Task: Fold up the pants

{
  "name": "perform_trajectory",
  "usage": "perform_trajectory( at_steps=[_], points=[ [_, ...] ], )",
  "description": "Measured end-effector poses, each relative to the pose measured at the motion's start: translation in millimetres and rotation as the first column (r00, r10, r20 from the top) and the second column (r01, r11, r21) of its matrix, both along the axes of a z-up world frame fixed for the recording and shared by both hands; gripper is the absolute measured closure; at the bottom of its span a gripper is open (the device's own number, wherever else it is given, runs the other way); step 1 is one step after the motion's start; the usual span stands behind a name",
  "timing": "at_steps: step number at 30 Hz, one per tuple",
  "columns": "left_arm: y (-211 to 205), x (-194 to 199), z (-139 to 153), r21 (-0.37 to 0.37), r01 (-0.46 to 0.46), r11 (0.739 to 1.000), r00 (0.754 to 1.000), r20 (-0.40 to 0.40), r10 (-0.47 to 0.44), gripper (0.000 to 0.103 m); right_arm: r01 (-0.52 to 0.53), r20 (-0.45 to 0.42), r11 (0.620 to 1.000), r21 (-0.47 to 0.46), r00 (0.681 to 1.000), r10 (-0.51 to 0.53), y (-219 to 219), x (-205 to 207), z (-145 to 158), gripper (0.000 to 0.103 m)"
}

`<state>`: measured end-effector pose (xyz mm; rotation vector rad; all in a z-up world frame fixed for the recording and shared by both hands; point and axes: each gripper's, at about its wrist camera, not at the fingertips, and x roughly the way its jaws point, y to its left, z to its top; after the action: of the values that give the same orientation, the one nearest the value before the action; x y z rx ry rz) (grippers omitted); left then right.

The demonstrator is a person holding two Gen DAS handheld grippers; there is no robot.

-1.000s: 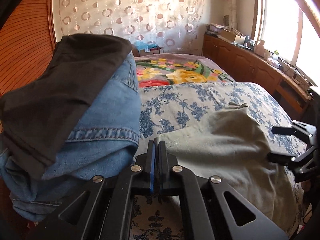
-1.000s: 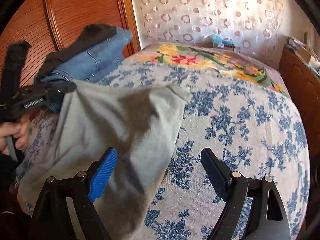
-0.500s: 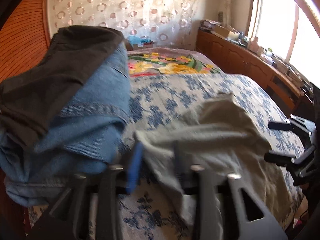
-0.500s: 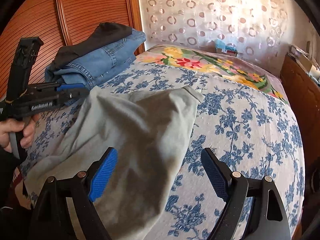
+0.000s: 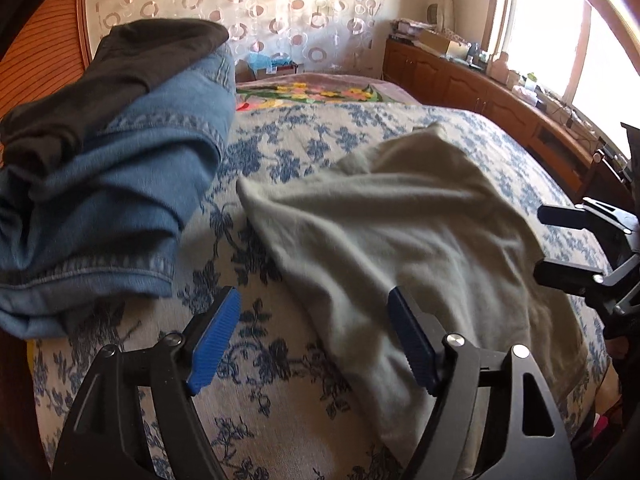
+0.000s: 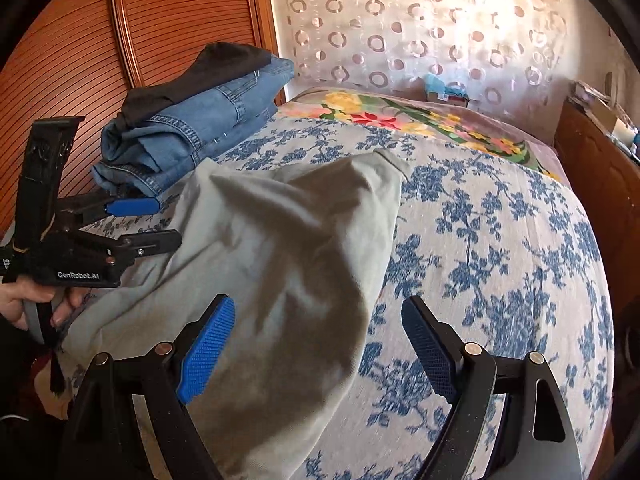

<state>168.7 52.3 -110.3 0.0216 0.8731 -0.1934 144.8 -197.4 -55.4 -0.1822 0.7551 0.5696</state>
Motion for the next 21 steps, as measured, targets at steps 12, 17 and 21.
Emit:
perform_trajectory(
  at_steps=[12, 17, 21],
  points=[
    [-7.3, -4.8, -7.9, 0.043, 0.016, 0.999, 1.000, -0.025, -0.015, 0.021, 0.032, -0.011, 0.999, 0.009, 0.999, -0.032, -6.7, -19.6, -1.2, 0.016],
    [-5.0, -2.8, -9.8, 0.042, 0.001, 0.999, 0.999, -0.033, 0.001, 0.014, 0.053, -0.001, 0.999, 0.012, 0.999, -0.053, -10.9, -31.3, -2.0, 0.016],
    [-4.5, -2.6, -10.1, 0.042, 0.002, 0.999, 0.999, -0.034, 0.000, 0.014, 0.071, 0.013, 0.997, 0.012, 0.997, -0.071, -15.5, -43.3, -2.6, 0.016]
  ],
)
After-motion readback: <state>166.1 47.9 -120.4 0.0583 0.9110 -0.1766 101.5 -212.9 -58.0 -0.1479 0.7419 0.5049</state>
